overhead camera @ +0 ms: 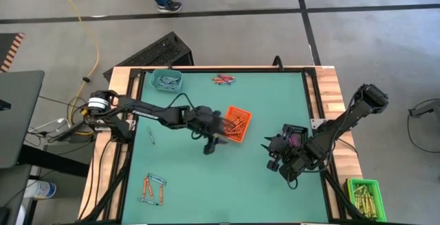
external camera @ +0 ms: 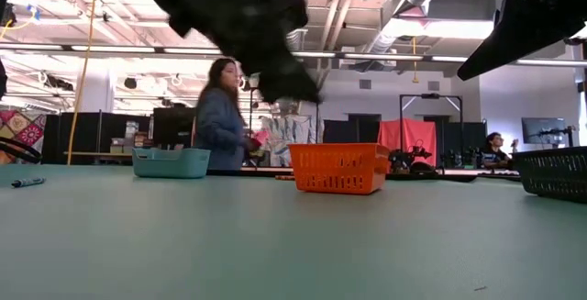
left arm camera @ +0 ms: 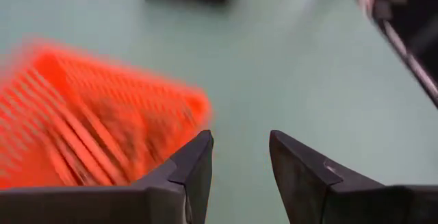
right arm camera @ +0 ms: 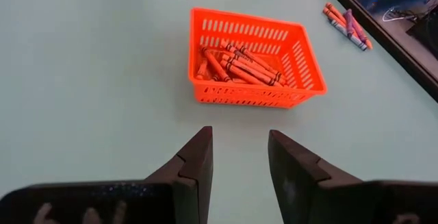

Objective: Sort crayons
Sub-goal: Put the blue crayon into the blue bin

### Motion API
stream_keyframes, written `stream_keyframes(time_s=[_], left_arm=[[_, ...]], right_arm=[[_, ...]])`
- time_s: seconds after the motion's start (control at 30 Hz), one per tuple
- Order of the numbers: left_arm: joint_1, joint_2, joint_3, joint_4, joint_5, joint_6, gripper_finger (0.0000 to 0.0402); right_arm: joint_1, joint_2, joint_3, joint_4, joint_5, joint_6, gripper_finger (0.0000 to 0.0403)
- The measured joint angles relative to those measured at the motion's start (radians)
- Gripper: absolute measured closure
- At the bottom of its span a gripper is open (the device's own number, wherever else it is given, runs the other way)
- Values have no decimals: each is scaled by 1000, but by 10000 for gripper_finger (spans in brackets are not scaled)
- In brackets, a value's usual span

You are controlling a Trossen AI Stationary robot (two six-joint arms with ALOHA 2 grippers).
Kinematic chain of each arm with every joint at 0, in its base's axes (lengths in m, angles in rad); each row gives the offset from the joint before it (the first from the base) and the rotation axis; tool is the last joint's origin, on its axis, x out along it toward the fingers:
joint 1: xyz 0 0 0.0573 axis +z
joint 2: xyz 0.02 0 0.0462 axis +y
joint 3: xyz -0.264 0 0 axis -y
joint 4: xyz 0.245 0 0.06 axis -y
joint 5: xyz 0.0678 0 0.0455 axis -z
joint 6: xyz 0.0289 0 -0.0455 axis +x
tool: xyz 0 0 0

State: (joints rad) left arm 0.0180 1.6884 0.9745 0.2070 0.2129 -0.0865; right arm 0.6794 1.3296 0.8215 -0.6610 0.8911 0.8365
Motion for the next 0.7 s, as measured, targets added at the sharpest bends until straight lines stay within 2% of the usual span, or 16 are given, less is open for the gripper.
stream_keyframes(time_s=[0.1,0.2,0.3,0.5,0.7], left_arm=[[-33,-44,0,-212,43,41,270],[-99,-100,0,-450,40,110,273],[-192,-149,0,-611,9,97,274],[-407,-173,0,-741,-192,-16,274],[-522,-173,0,-1041,-484,-222,274]], right_arm=[[8,0,0,4,0,-13,270],[8,0,0,20,0,-45,270],[5,0,0,32,1,-75,270],[-17,0,0,106,1,-176,270],[-51,0,0,251,-5,-312,270]])
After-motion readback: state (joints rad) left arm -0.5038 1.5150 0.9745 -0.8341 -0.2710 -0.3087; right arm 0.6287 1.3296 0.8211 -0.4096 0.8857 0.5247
